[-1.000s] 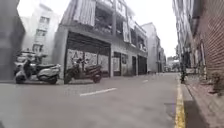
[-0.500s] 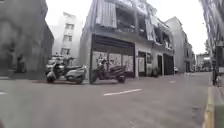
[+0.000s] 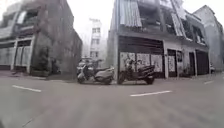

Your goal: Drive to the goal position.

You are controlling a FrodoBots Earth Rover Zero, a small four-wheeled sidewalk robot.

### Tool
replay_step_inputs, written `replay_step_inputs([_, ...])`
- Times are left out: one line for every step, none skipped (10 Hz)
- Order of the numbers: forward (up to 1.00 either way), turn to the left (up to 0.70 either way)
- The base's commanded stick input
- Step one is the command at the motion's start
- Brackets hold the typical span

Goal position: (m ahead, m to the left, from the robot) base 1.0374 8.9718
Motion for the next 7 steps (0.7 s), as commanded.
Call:
replay_step_inputs([0.00, 0.50])
replay_step_inputs([0.00, 0.50])
replay_step_inputs([0.00, 0.50])
replay_step_inputs([0.00, 0.50])
replay_step_inputs([0.00, 0.50])
replay_step_inputs([0.00, 0.50])
replay_step_inputs([0.00, 0.50])
